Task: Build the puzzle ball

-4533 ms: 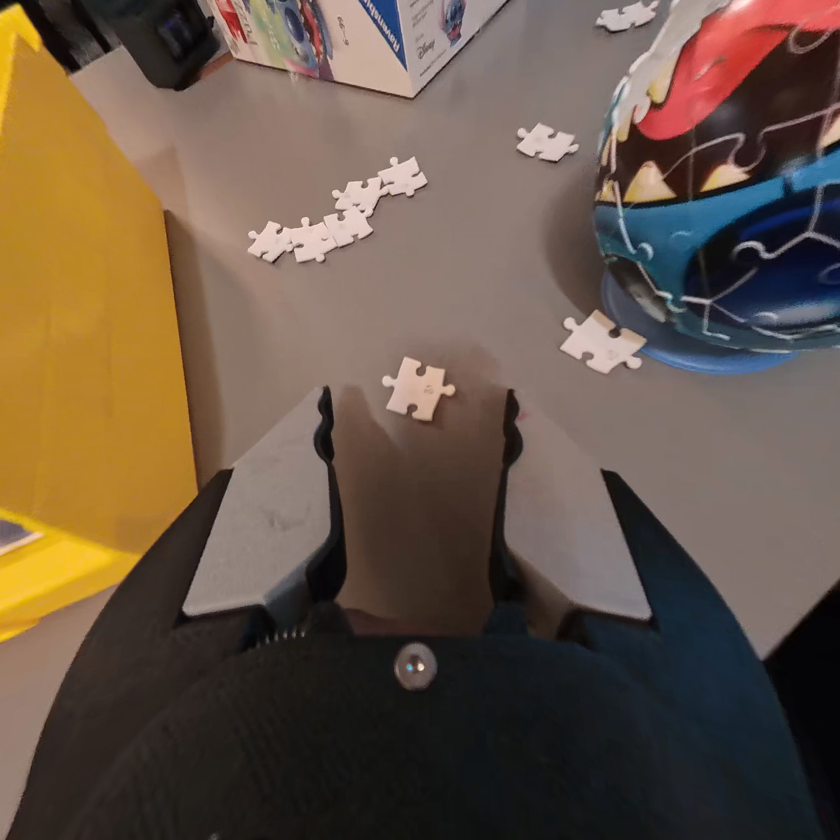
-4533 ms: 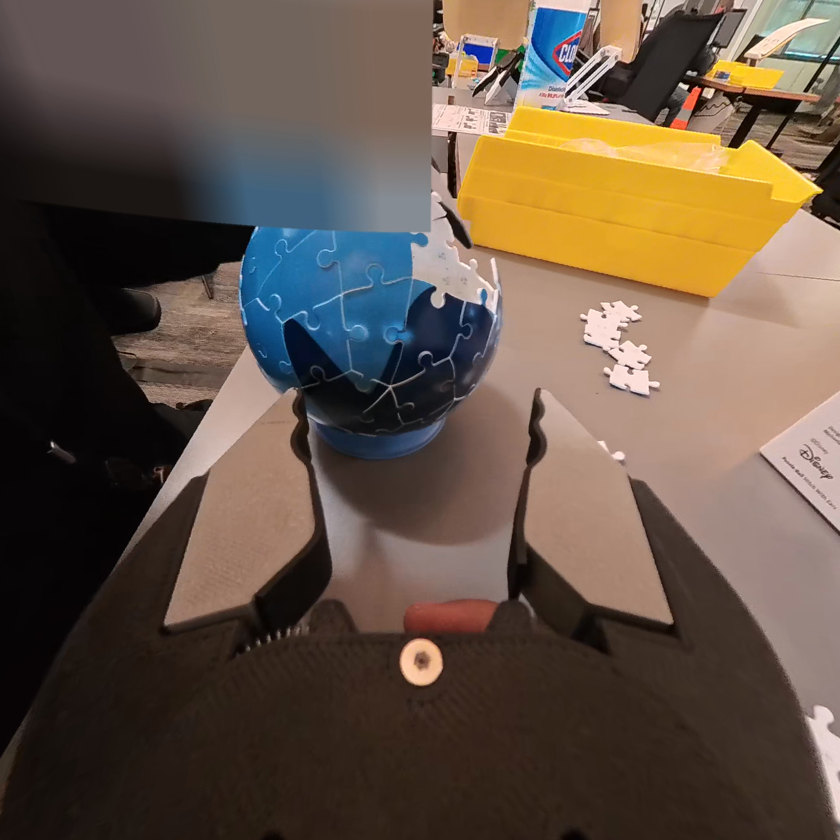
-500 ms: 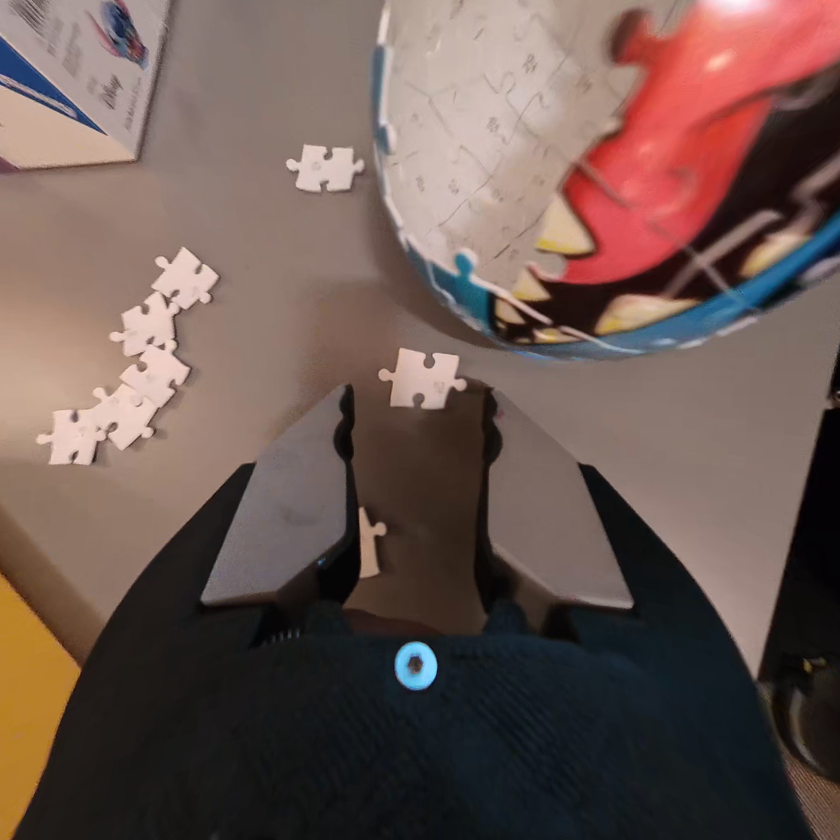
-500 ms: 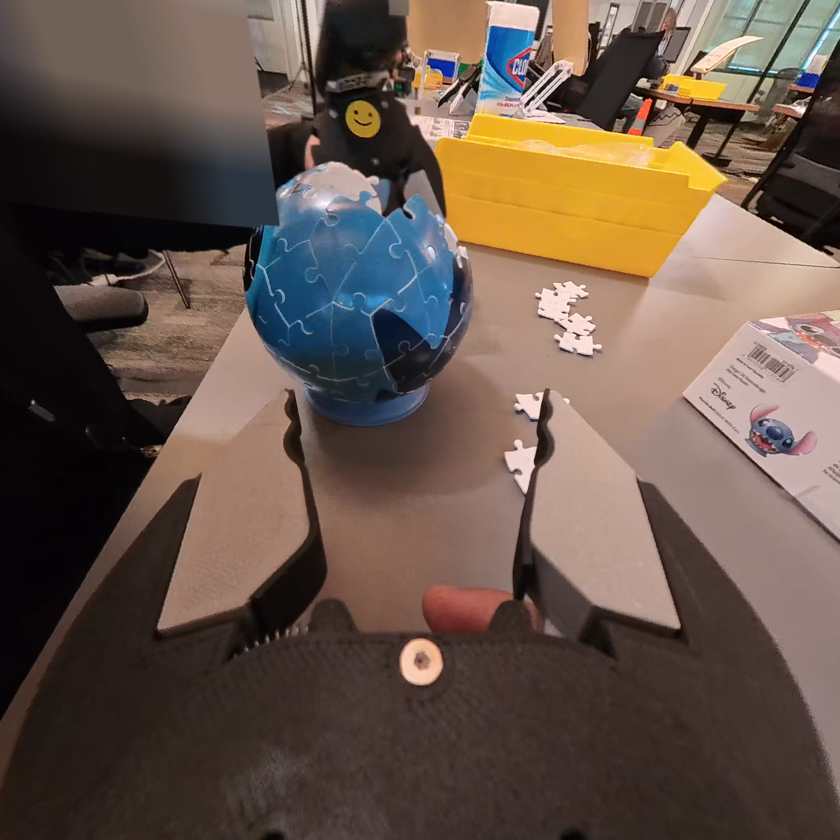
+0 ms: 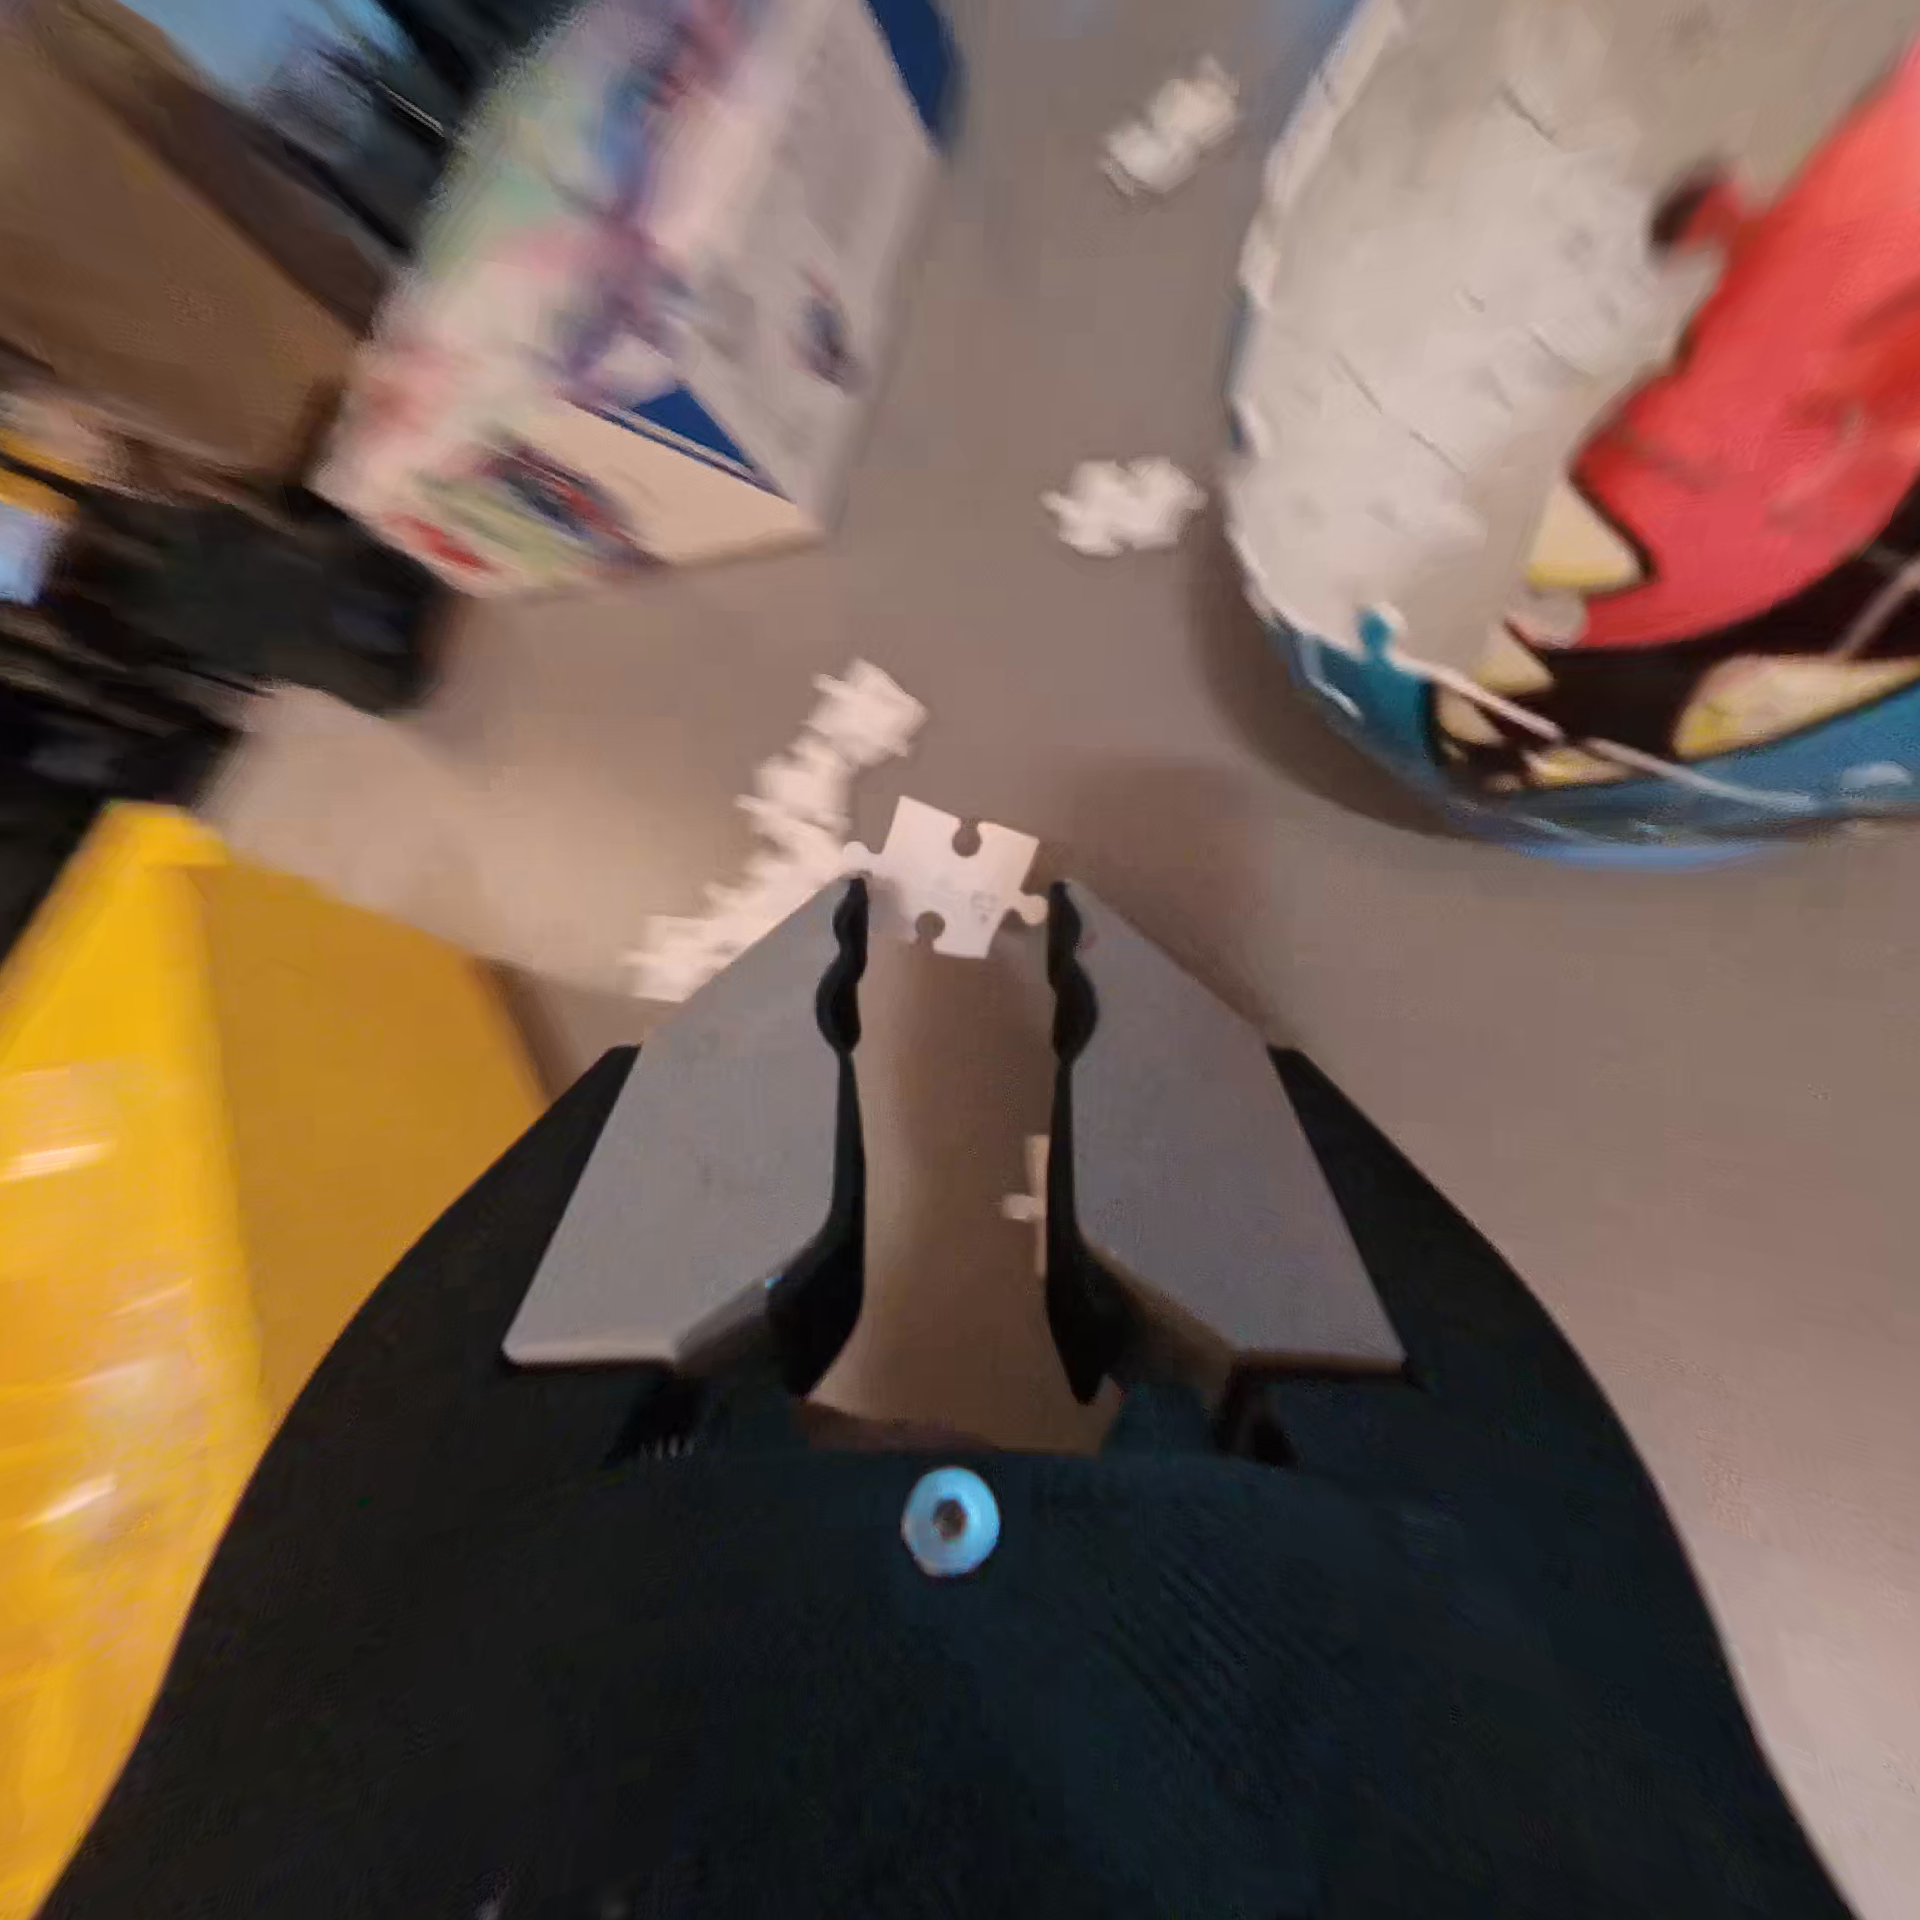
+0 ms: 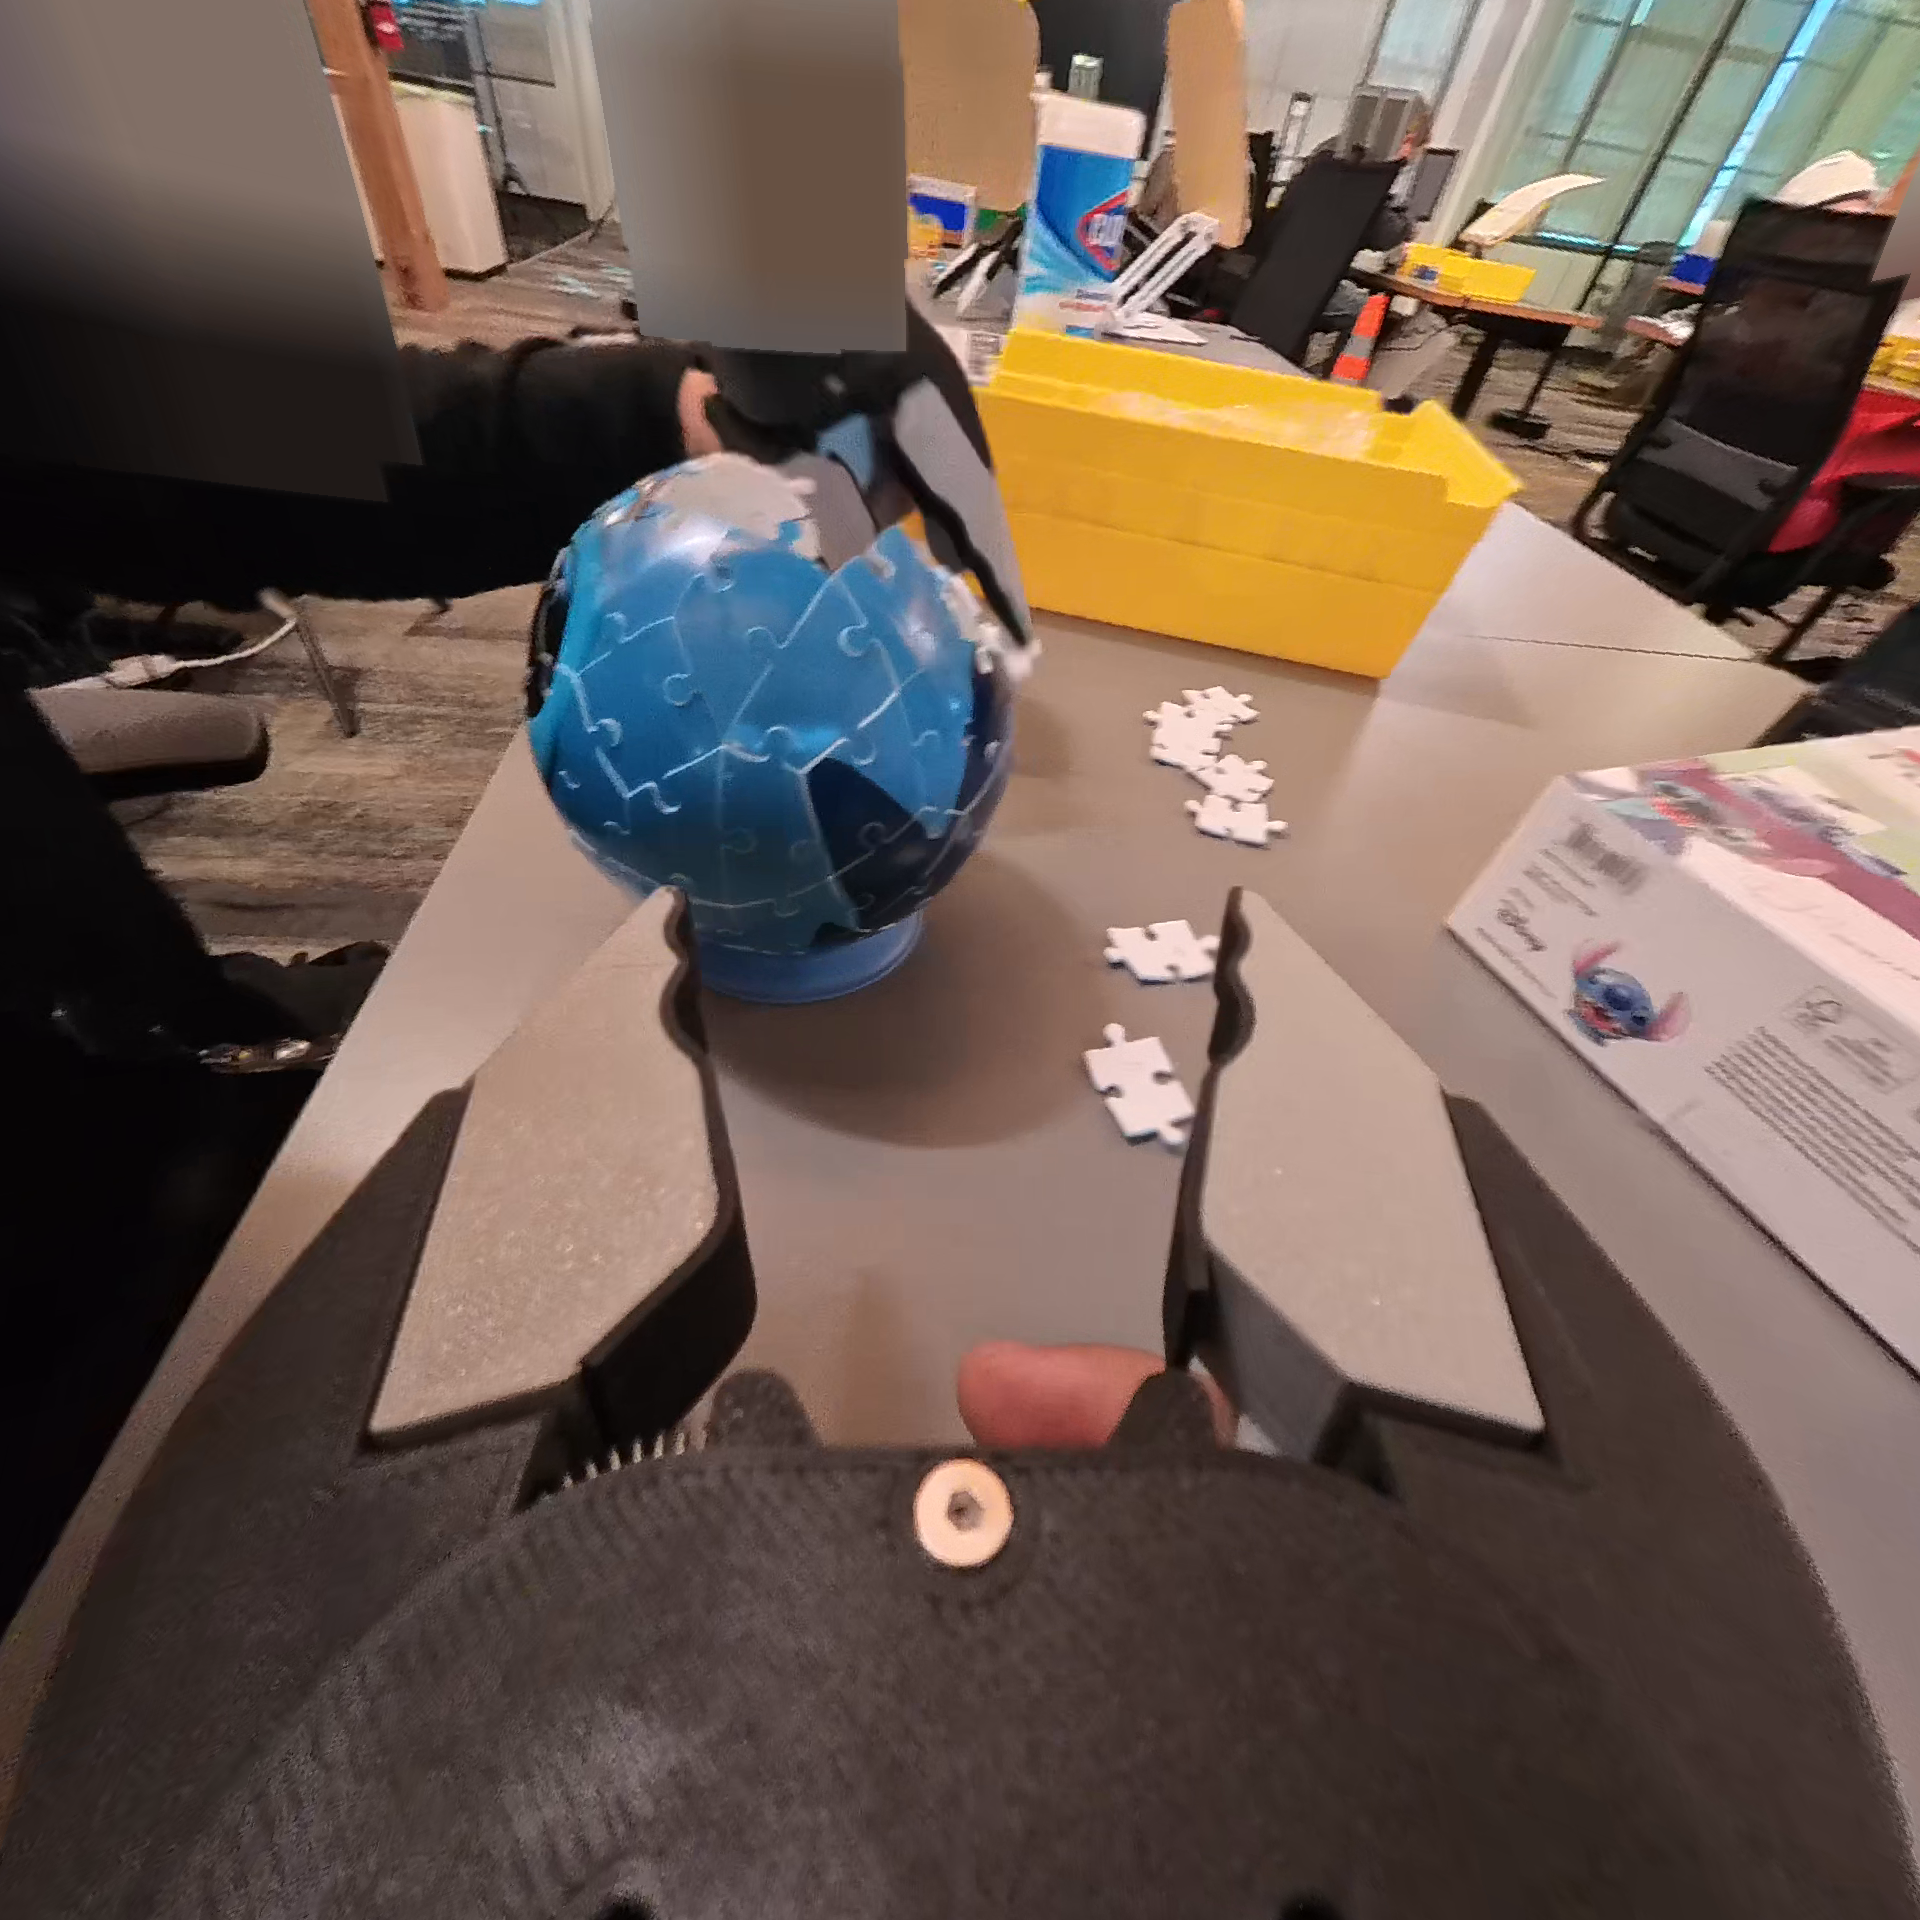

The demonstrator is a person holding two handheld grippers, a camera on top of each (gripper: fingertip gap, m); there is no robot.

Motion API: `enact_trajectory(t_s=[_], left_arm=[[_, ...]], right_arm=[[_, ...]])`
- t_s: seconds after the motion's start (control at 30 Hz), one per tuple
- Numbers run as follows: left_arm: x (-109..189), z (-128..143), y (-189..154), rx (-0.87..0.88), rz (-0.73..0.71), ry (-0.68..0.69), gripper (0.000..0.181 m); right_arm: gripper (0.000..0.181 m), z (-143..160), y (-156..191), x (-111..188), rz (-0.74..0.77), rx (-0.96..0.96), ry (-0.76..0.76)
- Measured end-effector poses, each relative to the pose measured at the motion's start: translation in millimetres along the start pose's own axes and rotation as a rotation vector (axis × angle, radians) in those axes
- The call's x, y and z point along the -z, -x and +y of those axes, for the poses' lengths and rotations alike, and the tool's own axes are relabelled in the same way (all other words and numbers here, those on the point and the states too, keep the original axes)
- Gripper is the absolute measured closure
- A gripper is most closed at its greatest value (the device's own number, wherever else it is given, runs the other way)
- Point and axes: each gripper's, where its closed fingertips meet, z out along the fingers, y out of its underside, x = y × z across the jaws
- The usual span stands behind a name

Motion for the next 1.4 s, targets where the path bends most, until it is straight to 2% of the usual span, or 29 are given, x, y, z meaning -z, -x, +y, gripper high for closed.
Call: enact_trajectory(t_s=[0.07, 0.1, 0.13, 0.2, 0.3, 0.37, 0.43, 0.5, 0.57, 0.6, 0.73, 0.77, 0.87, 0.93, 1.0, 1.07, 1.1, 1.13, 1.3, 1.4], left_arm=[[29.7, -38.7, 34.3, -0.080, -0.251, -0.180, 0.149], [46.7, -60.7, 44.4, -0.139, -0.361, -0.259, 0.148], [59.3, -80.7, 48.3, -0.198, -0.440, -0.300, 0.148], [74.6, -119.1, 47.8, -0.290, -0.564, -0.347, 0.149], [82.4, -167.8, 33.4, -0.363, -0.664, -0.406, 0.149], [85.4, -190.9, 21.8, -0.384, -0.701, -0.446, 0.149], [88.4, -205.3, 12.5, -0.391, -0.727, -0.476, 0.149], [89.4, -210.3, 7.9, -0.395, -0.758, -0.477, 0.149], [89.9, -211.2, 3.2, -0.396, -0.770, -0.482, 0.149], [90.6, -210.4, 2.7, -0.384, -0.778, -0.478, 0.149], [90.3, -205.6, -1.3, -0.336, -0.697, -0.469, 0.149], [94.0, -204.4, -0.9, -0.307, -0.660, -0.485, 0.160], [109.4, -192.7, 17.0, -0.103, -0.535, -0.492, 0.163], [108.5, -183.5, 24.1, 0.075, -0.385, -0.467, 0.159], [103.9, -183.5, 17.3, 0.190, -0.213, -0.486, 0.157], [100.2, -186.3, 8.1, 0.246, -0.095, -0.519, 0.164], [97.4, -185.4, 4.3, 0.255, -0.059, -0.517, 0.174], [94.7, -183.8, 1.0, 0.254, -0.034, -0.513, 0.181], [79.5, -170.7, -0.3, 0.270, 0.002, -0.486, 0.181], [67.8, -151.2, 6.2, 0.313, -0.023, -0.415, 0.181]], right_arm=[[0.093, -14.3, -20.1, 6.3, 0.065, -0.031, -0.025], [0.106, -27.3, -31.9, 9.7, 0.103, -0.064, -0.048], [0.117, -44.0, -40.3, 12.0, 0.122, -0.105, -0.075], [0.128, -84.1, -42.5, 10.7, 0.090, -0.188, -0.138], [0.140, -139.7, -20.9, -8.8, -0.026, -0.240, -0.194], [0.143, -157.7, -7.9, -31.0, -0.045, -0.222, -0.164], [0.144, -166.9, -4.4, -48.6, 0.001, -0.166, -0.139], [0.146, -175.8, 5.0, -56.5, -0.024, -0.120, -0.158], [0.178, -178.1, 8.1, -59.4, -0.043, -0.128, -0.168], [0.181, -178.0, 7.4, -60.0, -0.046, -0.138, -0.169], [0.181, -173.6, 10.1, -61.7, -0.088, -0.123, -0.131], [0.181, -171.8, 7.1, -61.7, -0.069, -0.096, -0.106], [0.181, -167.0, -0.5, -58.8, -0.036, 0.004, -0.027], [0.181, -160.2, 5.3, -61.7, -0.090, 0.040, 0.047], [0.181, -156.1, 12.3, -67.7, -0.139, 0.077, 0.094], [0.181, -149.8, 16.0, -75.3, -0.158, 0.124, 0.147], [0.181, -146.6, 15.1, -78.8, -0.150, 0.148, 0.170], [0.181, -143.6, 13.7, -81.4, -0.140, 0.167, 0.186], [0.181, -126.3, 8.1, -88.1, -0.186, 0.142, 0.228], [0.181, -117.2, -2.5, -90.2, -0.200, 0.102, 0.235]])
